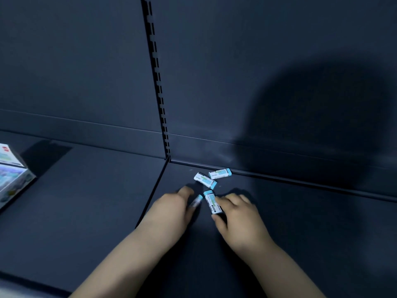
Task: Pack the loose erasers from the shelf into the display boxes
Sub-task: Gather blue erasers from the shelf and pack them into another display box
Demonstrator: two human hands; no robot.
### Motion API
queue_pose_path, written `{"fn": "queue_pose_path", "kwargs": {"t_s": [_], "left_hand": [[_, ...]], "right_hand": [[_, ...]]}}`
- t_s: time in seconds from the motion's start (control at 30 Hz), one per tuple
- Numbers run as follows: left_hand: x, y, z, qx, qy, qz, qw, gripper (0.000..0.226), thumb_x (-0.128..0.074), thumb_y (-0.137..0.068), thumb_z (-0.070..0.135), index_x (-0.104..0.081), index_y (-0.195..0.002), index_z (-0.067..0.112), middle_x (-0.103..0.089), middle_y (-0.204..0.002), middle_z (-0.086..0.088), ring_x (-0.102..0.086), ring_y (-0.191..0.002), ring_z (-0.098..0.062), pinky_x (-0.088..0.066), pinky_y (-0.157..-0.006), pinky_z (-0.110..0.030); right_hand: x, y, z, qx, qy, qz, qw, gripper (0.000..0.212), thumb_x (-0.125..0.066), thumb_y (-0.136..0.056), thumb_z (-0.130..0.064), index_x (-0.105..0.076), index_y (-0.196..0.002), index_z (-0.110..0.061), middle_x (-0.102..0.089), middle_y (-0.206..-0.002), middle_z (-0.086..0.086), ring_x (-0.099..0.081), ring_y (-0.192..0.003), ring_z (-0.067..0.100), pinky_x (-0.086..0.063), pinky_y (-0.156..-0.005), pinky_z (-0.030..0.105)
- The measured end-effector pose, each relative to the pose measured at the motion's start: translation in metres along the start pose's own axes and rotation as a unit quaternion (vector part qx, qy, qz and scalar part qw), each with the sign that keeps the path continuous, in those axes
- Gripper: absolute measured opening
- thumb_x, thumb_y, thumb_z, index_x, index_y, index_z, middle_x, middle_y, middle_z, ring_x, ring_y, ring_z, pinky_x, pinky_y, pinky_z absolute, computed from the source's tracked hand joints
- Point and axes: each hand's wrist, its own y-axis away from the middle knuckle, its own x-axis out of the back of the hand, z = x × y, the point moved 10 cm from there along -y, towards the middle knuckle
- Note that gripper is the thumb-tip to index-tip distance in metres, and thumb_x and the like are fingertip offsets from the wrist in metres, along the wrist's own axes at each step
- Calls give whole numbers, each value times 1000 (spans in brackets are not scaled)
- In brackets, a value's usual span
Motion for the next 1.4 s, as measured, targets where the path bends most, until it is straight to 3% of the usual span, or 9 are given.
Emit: {"fn": "queue_pose_path", "kwargs": {"t_s": [0.3, 0.4, 0.5, 0.57, 0.77, 0.97, 1.2, 1.3, 1.4], "left_hand": [[-2, -1, -5, 3, -25, 24, 999, 18, -51, -92, 30, -59, -104, 21, -64, -101, -1, -61, -94, -22, -50, -79, -33], [1, -1, 1, -34, -76, 9, 996, 35, -53, -90, 38, -50, -125, 33, -49, -126, 8, -51, -113, -15, -47, -87, -29], [-11, -3, 5, -88, -118, -76, 986, 71, -59, -85, 45, -23, -145, 35, -22, -149, 16, -26, -135, -12, -30, -107, -28], [-19, -5, 4, -97, -135, -118, 979, 79, -61, -84, 44, -16, -147, 33, -14, -154, 15, -16, -139, -13, -20, -113, -30], [-24, -9, 5, -91, -127, -143, 977, 76, -63, -85, 40, -20, -147, 29, -18, -153, 9, -13, -140, -17, -17, -114, -31], [-19, -5, 3, -85, -122, -116, 982, 80, -61, -85, 44, -16, -148, 25, -20, -151, 4, -15, -139, -18, -20, -113, -31], [18, 19, -3, -151, -157, 14, 976, 75, -61, -77, 55, -30, -140, 31, -35, -132, 12, -32, -123, -10, -26, -102, -25], [43, 33, -12, -207, -185, 70, 958, 73, -76, -55, 58, -55, -119, 32, -55, -109, 12, -56, -99, -13, -43, -81, -30], [67, 41, -43, -227, -185, 109, 950, 73, -81, -38, 59, -65, -104, 30, -63, -92, 13, -61, -79, -13, -46, -64, -28]], "right_hand": [[1, 1, 0, 10, -23, -11, 1000, 39, -59, -82, -34, -61, -118, -17, -62, -105, 1, -55, -101, 27, -48, -84, 40], [-4, 2, -2, 13, -39, -54, 998, 43, -52, -90, -37, -52, -129, -20, -54, -120, 0, -43, -115, 23, -37, -99, 34], [-4, 5, -10, 34, -31, -80, 996, 46, -52, -89, -43, -48, -130, -23, -50, -123, -2, -39, -118, 20, -34, -102, 32], [-1, 4, -15, 50, -31, -91, 994, 46, -55, -86, -46, -50, -127, -27, -50, -122, -5, -40, -118, 17, -34, -101, 31], [-6, -15, -16, 91, -28, -192, 977, 76, -70, -77, -37, -32, -142, -24, -28, -148, -9, -25, -136, 12, -21, -113, 26], [-4, -22, -20, 77, -35, -186, 979, 73, -77, -68, -40, -44, -131, -26, -40, -136, -8, -31, -128, 12, -30, -106, 26], [16, -9, -50, 76, -56, -117, 989, 63, -76, -65, -46, -47, -118, -28, -42, -116, -14, -34, -114, 7, -33, -98, 23], [21, -9, -79, 76, -65, -93, 991, 59, -74, -68, -45, -46, -118, -30, -42, -119, -15, -32, -115, 4, -32, -98, 22], [18, -14, -122, 83, -75, -67, 991, 58, -74, -69, -44, -47, -119, -30, -43, -118, -14, -35, -113, 5, -33, -99, 23]]}}
